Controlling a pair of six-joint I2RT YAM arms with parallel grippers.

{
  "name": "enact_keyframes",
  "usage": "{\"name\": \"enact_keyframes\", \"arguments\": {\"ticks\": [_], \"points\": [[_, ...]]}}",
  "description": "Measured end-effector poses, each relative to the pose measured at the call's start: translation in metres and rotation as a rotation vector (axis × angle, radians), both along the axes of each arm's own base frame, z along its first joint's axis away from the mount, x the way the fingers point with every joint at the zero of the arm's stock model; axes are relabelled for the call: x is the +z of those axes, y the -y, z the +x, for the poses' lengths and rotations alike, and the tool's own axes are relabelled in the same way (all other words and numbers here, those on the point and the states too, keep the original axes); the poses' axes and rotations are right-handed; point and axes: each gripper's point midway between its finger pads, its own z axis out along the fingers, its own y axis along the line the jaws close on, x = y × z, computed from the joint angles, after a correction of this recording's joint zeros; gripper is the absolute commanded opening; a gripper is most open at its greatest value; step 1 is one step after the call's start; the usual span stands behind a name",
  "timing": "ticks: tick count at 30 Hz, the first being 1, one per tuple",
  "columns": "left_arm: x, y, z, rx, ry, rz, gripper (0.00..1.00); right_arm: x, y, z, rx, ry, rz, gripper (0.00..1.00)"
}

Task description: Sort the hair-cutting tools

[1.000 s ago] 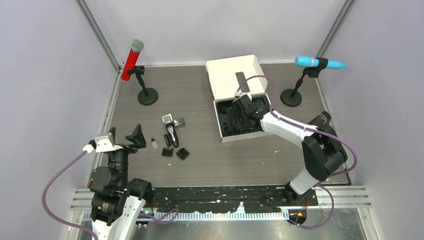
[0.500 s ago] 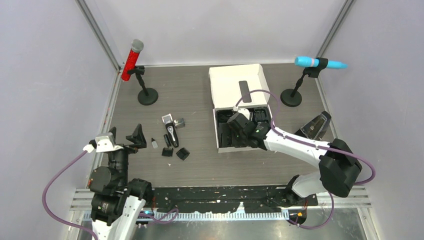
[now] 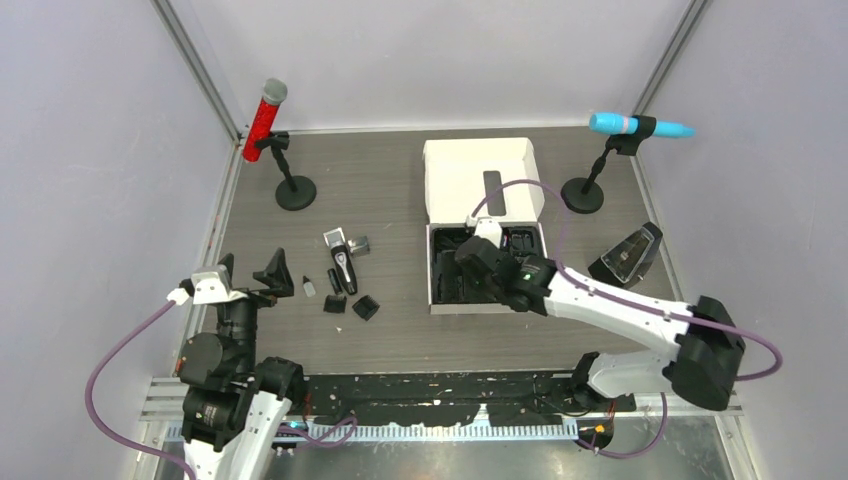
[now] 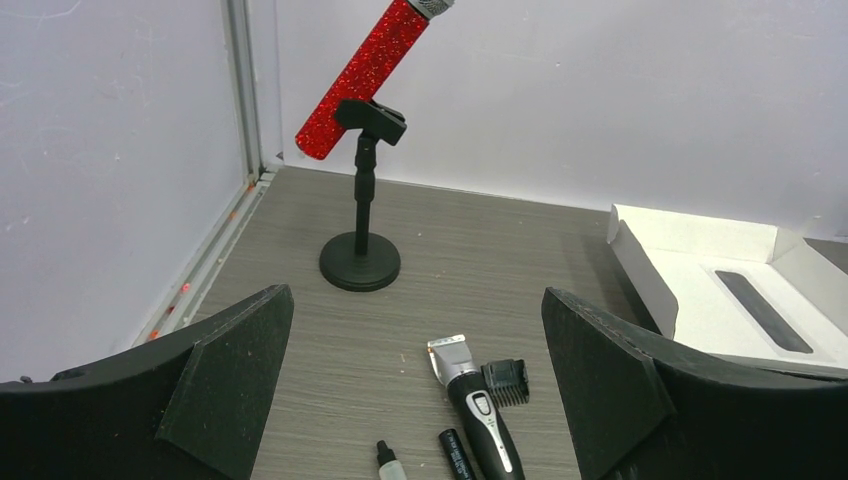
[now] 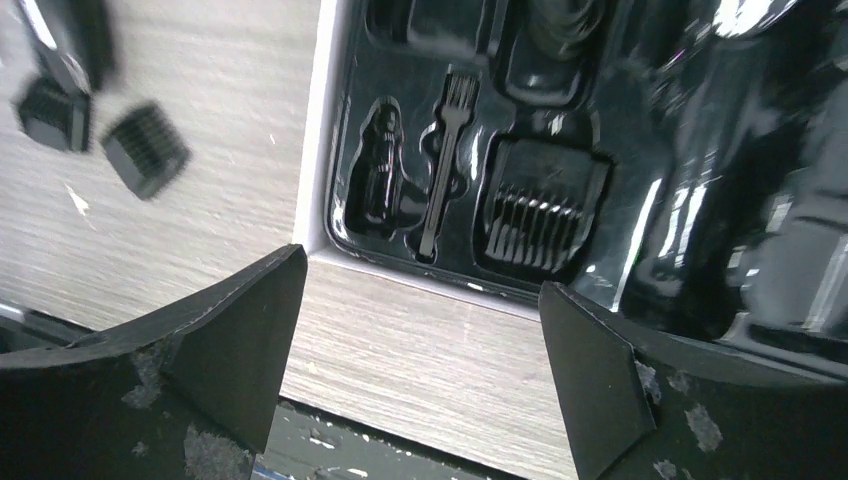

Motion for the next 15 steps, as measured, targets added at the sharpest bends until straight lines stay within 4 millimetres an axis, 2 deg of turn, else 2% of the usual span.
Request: {"name": "enact_keyframes", "arguments": {"ticks": [7, 9, 11, 15], "points": [[-0.006, 0.005, 0.000, -0.027, -0.024, 0.000, 1.00, 0.088, 0.025, 0.028, -0.087, 0.318, 0.113, 0.95], [-0.010, 0.008, 0.001, -0.043, -0.052, 0.001, 1.00, 0.106, 0.035, 0.031, -0.112, 0.403, 0.152, 0.95], [-0.013, 0.013, 0.004, -0.064, -0.096, 0.003, 1.00, 0.112, 0.046, 0.033, -0.144, 0.458, 0.170, 0.95], [-0.023, 0.023, 0.015, -0.097, -0.211, 0.000, 1.00, 0.100, 0.066, 0.034, -0.198, 0.506, 0.146, 0.95]]}}
